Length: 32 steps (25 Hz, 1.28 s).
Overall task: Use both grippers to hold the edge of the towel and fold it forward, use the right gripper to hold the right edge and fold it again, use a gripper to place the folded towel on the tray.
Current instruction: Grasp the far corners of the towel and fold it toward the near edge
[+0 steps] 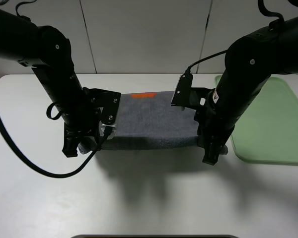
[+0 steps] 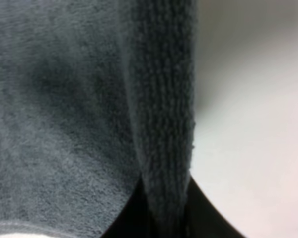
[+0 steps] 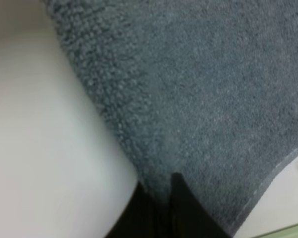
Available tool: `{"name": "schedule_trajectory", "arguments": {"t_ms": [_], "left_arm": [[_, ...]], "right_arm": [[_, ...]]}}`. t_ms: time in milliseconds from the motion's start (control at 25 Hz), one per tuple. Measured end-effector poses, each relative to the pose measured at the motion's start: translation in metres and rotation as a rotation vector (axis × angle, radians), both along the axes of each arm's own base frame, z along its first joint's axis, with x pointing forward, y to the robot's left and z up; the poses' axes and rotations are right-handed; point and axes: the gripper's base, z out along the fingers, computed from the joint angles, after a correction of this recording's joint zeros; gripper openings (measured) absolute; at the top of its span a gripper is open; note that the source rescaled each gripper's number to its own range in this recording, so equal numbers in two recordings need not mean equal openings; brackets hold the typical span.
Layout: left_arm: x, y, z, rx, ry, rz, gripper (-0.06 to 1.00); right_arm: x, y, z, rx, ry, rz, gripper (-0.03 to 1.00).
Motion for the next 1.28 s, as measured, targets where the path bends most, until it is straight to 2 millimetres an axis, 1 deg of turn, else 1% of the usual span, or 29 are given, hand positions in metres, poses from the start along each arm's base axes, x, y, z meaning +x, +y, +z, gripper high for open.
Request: {"name": "schedule_trajectory", "arguments": {"t_ms": [440,680,760,880,1080,1280], "left_arm": [[-0.012,0.003,0.027,-0.026,0.003,-0.003,0.01],[-0.018,0.004,0.034,-0.029,0.024,-0.004,0.01],[-0.019,0.005,0.035,-0.026,0.037,-0.006,0.01],[-0.021,0.005,0.036,-0.021,0.052,-0.008,0.01],[-0.024,0.005,0.037,-0.021,0.087,0.011,0.01],[-0.028,0.005,0.039,-0.023,0.139,0.029,0.0]], "right_arm": [[-0.007,-0.002,-0.001,-0.014,0.086,-0.089,0.0],[-0.01,-0.003,0.003,-0.012,0.112,-0.145,0.0],[-0.011,-0.004,0.009,0.001,0.099,-0.154,0.0],[-0.015,-0.007,0.024,0.028,0.07,-0.166,0.0],[-0.028,-0.014,0.05,0.07,0.051,-0.19,0.0],[-0.042,-0.019,0.066,0.101,0.077,-0.205,0.0]]}}
